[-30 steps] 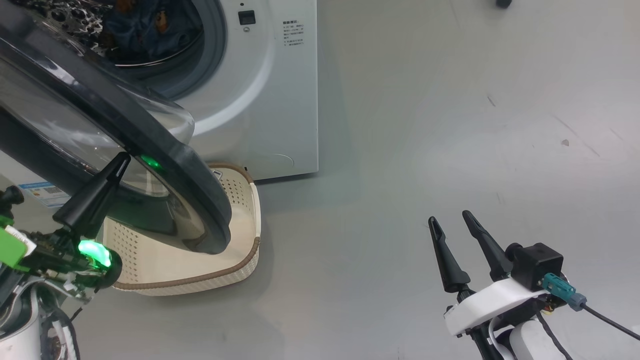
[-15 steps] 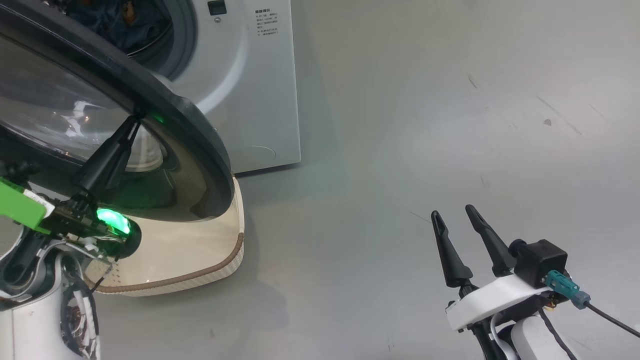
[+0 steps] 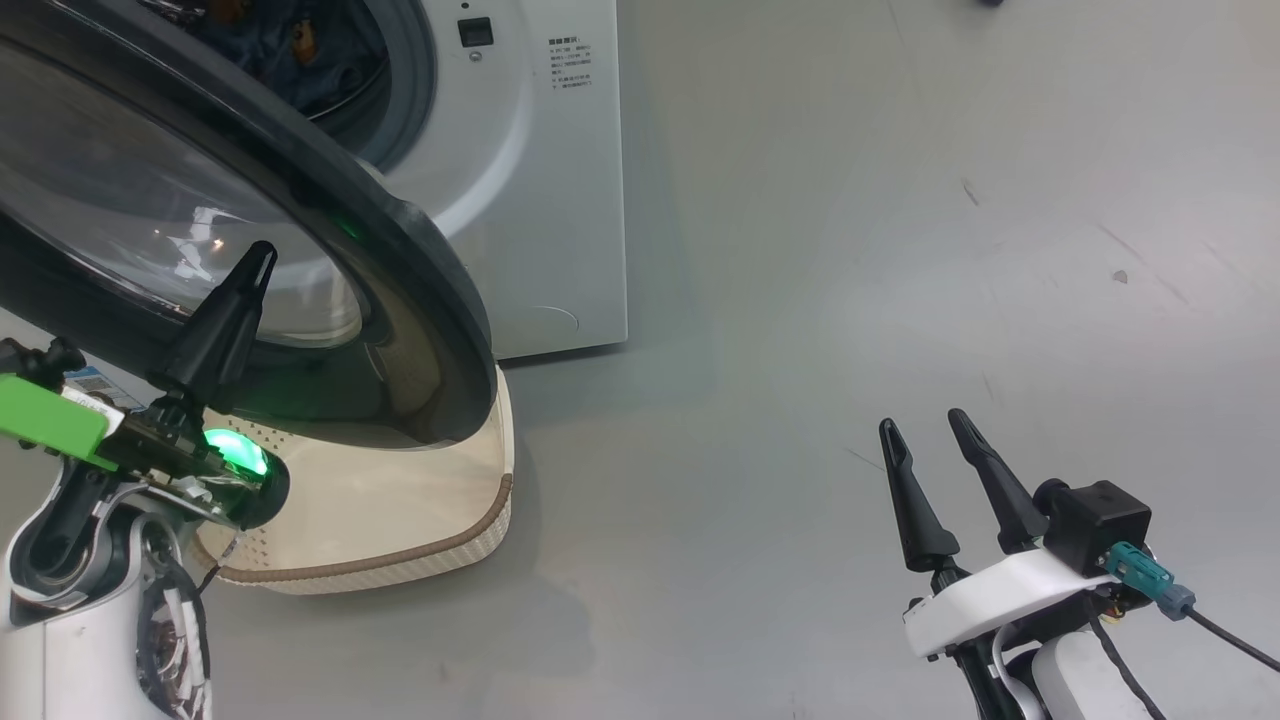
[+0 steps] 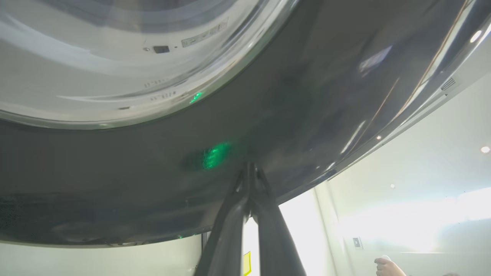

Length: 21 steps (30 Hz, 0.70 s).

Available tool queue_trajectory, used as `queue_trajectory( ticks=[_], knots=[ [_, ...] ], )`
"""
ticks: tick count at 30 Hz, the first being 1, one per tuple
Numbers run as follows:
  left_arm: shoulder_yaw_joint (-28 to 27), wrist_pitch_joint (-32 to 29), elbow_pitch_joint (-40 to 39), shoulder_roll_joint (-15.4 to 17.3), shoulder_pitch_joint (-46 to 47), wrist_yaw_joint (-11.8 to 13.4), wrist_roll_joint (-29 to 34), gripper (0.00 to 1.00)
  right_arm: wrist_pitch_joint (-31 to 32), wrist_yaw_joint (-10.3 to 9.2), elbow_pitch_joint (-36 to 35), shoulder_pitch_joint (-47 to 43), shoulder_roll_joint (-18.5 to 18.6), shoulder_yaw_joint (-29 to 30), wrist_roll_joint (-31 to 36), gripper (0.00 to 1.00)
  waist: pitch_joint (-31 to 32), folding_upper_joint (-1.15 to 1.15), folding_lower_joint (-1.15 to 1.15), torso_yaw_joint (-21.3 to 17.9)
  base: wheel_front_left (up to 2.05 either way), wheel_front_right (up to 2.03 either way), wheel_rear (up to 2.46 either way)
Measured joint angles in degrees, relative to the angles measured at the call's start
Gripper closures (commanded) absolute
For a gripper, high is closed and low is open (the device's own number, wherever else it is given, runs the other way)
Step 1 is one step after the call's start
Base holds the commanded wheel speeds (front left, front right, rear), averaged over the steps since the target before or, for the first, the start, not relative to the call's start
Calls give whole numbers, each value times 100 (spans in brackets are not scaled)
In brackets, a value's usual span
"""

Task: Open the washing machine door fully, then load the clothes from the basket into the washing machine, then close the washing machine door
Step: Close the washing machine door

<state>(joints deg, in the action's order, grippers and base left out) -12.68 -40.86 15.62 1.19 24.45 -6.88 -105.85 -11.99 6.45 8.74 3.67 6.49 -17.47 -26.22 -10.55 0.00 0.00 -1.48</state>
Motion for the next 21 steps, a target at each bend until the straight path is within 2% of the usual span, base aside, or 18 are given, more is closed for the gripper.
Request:
queue_trajectory(
  ticks=[2,3,4,11,21],
  knots=[
    [-12,101,2,-1,-47,0,8,71,-2,0,11,-1,0,5,0,0,43,0,0,42,0,0,0],
    [-25,136,-3,-2,-81,0,8,47,-2,0,16,-2,0,8,0,0,66,0,0,65,0,0,0],
    [-47,199,-26,-2,-116,0,12,0,-12,0,24,-3,-1,9,0,0,88,0,0,86,0,0,0],
    [-194,580,-286,-3,-342,0,59,0,-44,0,48,-38,1,22,-9,0,240,0,0,244,0,0,0],
    [-523,1321,-958,-2,-697,-1,577,0,-76,1,44,-64,-2,-2,-10,0,370,0,0,471,0,0,0]
  ],
)
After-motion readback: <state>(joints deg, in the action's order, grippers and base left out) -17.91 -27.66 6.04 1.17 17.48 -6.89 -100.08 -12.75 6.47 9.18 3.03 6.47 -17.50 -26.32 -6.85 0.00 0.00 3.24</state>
